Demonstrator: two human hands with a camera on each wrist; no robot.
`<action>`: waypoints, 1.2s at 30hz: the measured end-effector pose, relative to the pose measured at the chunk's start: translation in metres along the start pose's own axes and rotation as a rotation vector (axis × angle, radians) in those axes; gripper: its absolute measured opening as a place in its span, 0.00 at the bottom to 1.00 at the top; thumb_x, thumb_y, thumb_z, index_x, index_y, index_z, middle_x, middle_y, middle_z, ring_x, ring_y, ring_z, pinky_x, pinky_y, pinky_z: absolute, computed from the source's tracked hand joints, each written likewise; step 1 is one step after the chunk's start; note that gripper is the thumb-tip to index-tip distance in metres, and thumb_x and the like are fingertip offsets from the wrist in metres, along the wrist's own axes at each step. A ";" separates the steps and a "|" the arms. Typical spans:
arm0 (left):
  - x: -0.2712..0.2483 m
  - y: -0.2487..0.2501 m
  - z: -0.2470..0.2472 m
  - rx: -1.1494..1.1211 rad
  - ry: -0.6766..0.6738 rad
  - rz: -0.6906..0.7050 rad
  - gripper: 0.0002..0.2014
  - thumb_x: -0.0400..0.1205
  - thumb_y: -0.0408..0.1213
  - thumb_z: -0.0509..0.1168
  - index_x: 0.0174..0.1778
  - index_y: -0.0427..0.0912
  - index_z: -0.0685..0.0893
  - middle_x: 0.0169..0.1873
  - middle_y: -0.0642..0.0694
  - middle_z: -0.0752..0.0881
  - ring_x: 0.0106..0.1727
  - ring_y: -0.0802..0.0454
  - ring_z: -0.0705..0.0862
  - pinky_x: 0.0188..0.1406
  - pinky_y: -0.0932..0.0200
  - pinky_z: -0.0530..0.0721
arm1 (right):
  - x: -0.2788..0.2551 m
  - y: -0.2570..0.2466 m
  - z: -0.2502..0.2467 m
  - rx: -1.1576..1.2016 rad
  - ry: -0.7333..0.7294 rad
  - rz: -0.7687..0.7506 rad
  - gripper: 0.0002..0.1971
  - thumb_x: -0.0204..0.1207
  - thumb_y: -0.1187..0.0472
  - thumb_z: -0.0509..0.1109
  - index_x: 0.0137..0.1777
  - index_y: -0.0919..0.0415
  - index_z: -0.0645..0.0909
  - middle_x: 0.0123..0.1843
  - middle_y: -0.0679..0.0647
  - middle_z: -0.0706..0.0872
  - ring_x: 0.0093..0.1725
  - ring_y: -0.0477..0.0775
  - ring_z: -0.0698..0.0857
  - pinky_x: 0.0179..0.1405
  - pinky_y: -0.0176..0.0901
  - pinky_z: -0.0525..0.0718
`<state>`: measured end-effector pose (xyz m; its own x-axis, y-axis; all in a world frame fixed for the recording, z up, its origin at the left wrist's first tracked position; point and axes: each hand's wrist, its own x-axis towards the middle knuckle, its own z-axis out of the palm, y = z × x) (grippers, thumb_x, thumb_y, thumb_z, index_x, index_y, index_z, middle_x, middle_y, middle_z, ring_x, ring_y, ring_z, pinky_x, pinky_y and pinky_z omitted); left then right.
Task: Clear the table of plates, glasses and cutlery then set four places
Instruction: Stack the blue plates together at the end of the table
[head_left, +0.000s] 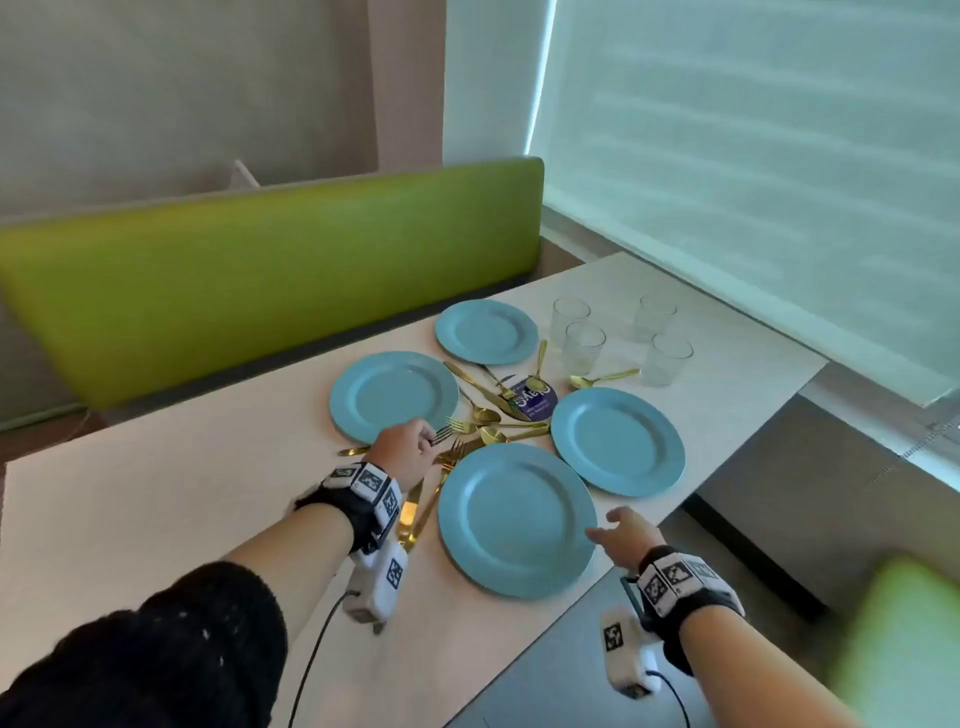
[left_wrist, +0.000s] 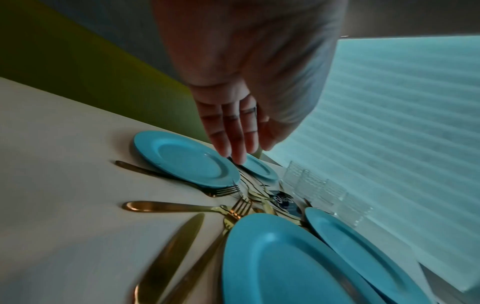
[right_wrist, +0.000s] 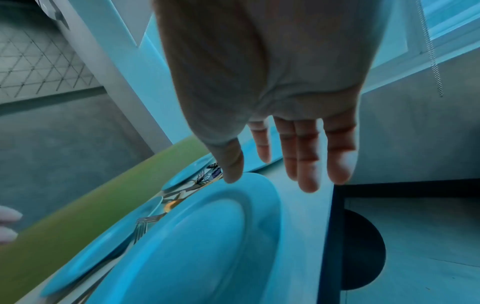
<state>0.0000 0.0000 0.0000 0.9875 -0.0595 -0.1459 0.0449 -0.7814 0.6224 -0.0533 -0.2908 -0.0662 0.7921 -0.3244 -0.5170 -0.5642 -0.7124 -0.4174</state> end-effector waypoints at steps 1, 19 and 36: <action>0.007 0.000 0.002 -0.002 -0.003 -0.035 0.14 0.83 0.33 0.58 0.62 0.37 0.80 0.58 0.40 0.85 0.61 0.44 0.83 0.61 0.57 0.78 | 0.009 -0.002 -0.001 -0.004 -0.002 -0.001 0.30 0.77 0.50 0.68 0.74 0.64 0.68 0.68 0.60 0.81 0.60 0.57 0.81 0.62 0.47 0.80; 0.053 0.012 0.041 0.024 0.048 -0.175 0.13 0.80 0.30 0.60 0.59 0.35 0.82 0.56 0.39 0.86 0.60 0.43 0.83 0.62 0.56 0.79 | 0.060 -0.021 -0.018 0.105 -0.216 -0.058 0.20 0.85 0.55 0.54 0.29 0.54 0.68 0.27 0.52 0.72 0.25 0.48 0.71 0.23 0.35 0.70; 0.096 0.034 0.044 -0.408 -0.162 -0.271 0.28 0.78 0.61 0.56 0.54 0.37 0.82 0.54 0.35 0.86 0.56 0.39 0.84 0.64 0.46 0.81 | 0.077 -0.059 -0.095 0.441 0.070 -0.189 0.19 0.85 0.53 0.53 0.46 0.66 0.81 0.35 0.60 0.79 0.34 0.57 0.78 0.35 0.47 0.79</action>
<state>0.0898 -0.0599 -0.0266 0.8975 -0.0089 -0.4410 0.3834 -0.4783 0.7901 0.0626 -0.3331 -0.0102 0.8956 -0.2664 -0.3563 -0.4416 -0.4360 -0.7841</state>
